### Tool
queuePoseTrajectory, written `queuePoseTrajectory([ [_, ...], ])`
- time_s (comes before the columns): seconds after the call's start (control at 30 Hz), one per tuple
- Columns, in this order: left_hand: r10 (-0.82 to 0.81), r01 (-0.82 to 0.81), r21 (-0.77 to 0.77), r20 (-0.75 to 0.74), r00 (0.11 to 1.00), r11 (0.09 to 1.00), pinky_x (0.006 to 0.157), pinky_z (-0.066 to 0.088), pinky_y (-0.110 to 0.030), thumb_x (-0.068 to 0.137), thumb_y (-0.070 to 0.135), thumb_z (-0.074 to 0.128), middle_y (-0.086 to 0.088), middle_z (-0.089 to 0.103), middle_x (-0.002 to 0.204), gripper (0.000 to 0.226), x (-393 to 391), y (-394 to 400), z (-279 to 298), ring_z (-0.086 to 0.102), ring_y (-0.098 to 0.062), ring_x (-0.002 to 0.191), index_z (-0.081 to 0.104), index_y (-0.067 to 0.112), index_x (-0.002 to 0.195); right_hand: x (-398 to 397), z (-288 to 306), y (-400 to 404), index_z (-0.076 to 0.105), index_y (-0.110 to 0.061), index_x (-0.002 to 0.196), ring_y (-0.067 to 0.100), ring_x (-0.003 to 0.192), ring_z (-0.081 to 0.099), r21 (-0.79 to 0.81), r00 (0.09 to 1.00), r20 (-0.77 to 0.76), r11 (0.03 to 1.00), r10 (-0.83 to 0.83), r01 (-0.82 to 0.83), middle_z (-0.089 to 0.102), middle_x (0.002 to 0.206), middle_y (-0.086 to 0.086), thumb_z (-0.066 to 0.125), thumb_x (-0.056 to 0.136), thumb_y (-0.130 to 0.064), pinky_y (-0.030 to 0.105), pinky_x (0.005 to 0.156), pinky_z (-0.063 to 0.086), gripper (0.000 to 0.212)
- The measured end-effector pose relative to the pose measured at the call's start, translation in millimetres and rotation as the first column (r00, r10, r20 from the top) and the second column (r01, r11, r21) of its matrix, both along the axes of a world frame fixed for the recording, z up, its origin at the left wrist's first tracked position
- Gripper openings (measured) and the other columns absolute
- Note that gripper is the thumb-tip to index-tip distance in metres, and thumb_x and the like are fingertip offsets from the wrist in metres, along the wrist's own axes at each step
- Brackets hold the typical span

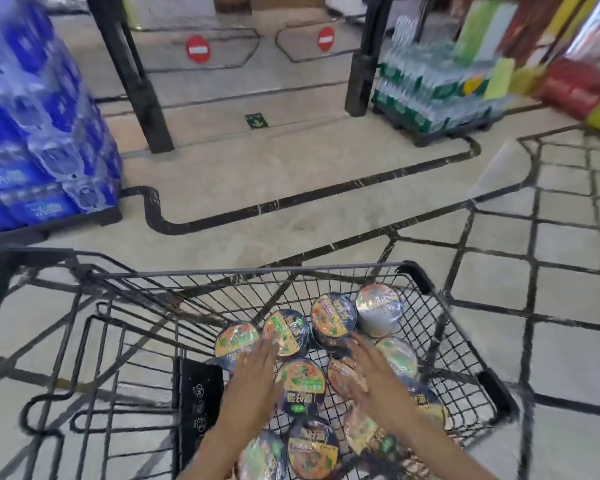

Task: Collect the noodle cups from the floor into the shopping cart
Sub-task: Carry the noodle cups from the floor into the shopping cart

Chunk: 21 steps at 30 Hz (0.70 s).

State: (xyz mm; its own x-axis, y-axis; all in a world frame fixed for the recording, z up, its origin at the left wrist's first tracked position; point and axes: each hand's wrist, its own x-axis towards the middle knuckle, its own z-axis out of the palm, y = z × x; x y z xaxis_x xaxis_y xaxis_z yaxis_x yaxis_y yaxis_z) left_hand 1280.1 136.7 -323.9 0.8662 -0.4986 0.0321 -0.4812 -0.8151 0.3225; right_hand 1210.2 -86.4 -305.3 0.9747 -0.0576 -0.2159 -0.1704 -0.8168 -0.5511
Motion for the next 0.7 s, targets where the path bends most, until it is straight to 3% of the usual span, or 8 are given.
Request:
queuePoseTrajectory([
  [0.07, -0.171, 0.167, 0.064, 0.069, 0.983, 0.984, 0.114, 0.001, -0.039, 0.094, 0.040, 0.046, 0.002, -0.003, 0.152, 0.069, 15, -31, 41, 0.008, -0.018, 0.145, 0.006, 0.020, 0.147, -3, 32, -18, 0.004, -0.037, 0.149, -0.002, 0.138, -0.005, -0.172, 0.998, 0.068, 0.985, 0.018, -0.006, -0.016, 0.146, -0.027, 0.041, 0.100, -0.034, 0.024, 0.112, 0.013, 0.062],
  [0.13, -0.325, 0.317, 0.117, 0.057, 0.944, 0.941, 0.113, -0.014, -0.036, 0.100, 0.041, 0.033, 0.006, -0.019, 0.149, 0.064, 24, -59, 77, -0.012, -0.016, 0.144, -0.012, 0.024, 0.144, -14, 66, -33, 0.017, -0.031, 0.149, 0.004, 0.141, 0.003, -0.314, 0.981, 0.193, 0.948, 0.008, 0.054, 0.000, 0.152, -0.019, 0.041, 0.098, -0.034, 0.029, 0.113, 0.023, 0.056],
  [0.2, -0.437, 0.425, 0.103, 0.250, 0.864, 0.899, 0.115, -0.006, -0.037, 0.101, 0.040, 0.029, 0.002, -0.008, 0.151, 0.060, 31, -88, 106, 0.001, -0.016, 0.146, 0.003, 0.018, 0.150, -34, 93, -50, 0.037, -0.021, 0.143, 0.017, 0.137, 0.035, -0.424, 0.963, 0.271, 0.899, 0.007, 0.113, 0.033, 0.151, -0.004, 0.053, 0.092, -0.034, 0.034, 0.107, 0.040, 0.056],
  [0.23, -0.512, 0.505, 0.114, 0.333, 0.792, 0.856, 0.115, 0.008, -0.039, 0.101, 0.041, 0.027, -0.001, 0.010, 0.152, 0.055, 30, -102, 118, 0.019, -0.015, 0.144, 0.023, 0.015, 0.149, -47, 104, -60, 0.041, -0.019, 0.141, 0.021, 0.131, 0.044, -0.462, 0.954, 0.301, 0.875, 0.005, 0.141, 0.043, 0.146, 0.002, 0.063, 0.087, -0.031, 0.035, 0.104, 0.041, 0.059],
  [0.3, -0.665, 0.639, 0.196, 0.324, 0.673, 0.743, 0.110, 0.032, -0.039, 0.096, 0.046, 0.022, -0.004, 0.048, 0.140, 0.060, 16, -127, 145, 0.050, -0.016, 0.128, 0.059, 0.012, 0.130, -78, 123, -74, 0.042, -0.017, 0.139, 0.024, 0.128, 0.047, -0.500, 0.945, 0.327, 0.844, -0.022, 0.193, 0.049, 0.142, 0.006, 0.071, 0.082, -0.026, 0.037, 0.102, 0.041, 0.065],
  [0.47, -0.829, 0.809, 0.261, 0.370, 0.420, 0.526, 0.116, 0.007, -0.039, 0.092, 0.045, 0.030, -0.008, 0.050, 0.141, 0.060, -47, -198, 175, 0.043, -0.019, 0.133, 0.052, 0.008, 0.134, -194, 163, -91, 0.045, -0.015, 0.138, 0.021, 0.134, 0.038, -0.585, 0.903, 0.356, 0.696, -0.241, 0.416, 0.045, 0.145, 0.005, 0.068, 0.084, -0.030, 0.036, 0.107, 0.034, 0.060],
  [0.6, -0.871, 0.918, 0.264, 0.469, 0.145, 0.295, 0.110, 0.020, -0.041, 0.097, 0.042, 0.026, -0.010, 0.053, 0.138, 0.059, -145, -259, 196, 0.049, -0.023, 0.129, 0.057, 0.005, 0.131, -317, 182, -91, 0.049, -0.015, 0.138, 0.020, 0.133, 0.044, -0.616, 0.794, 0.394, 0.508, -0.462, 0.602, 0.047, 0.144, 0.003, 0.045, 0.090, -0.036, 0.038, 0.108, 0.038, 0.052],
  [0.7, -0.859, 0.962, 0.263, 0.506, -0.077, 0.069, 0.105, 0.028, -0.041, 0.092, 0.040, 0.034, -0.011, 0.055, 0.136, 0.057, -241, -300, 204, 0.051, -0.023, 0.127, 0.058, 0.004, 0.128, -422, 190, -76, 0.052, -0.014, 0.134, 0.022, 0.129, 0.049, -0.593, 0.665, 0.435, 0.362, -0.607, 0.719, 0.052, 0.140, 0.003, 0.042, 0.087, -0.036, 0.037, 0.105, 0.043, 0.052],
])
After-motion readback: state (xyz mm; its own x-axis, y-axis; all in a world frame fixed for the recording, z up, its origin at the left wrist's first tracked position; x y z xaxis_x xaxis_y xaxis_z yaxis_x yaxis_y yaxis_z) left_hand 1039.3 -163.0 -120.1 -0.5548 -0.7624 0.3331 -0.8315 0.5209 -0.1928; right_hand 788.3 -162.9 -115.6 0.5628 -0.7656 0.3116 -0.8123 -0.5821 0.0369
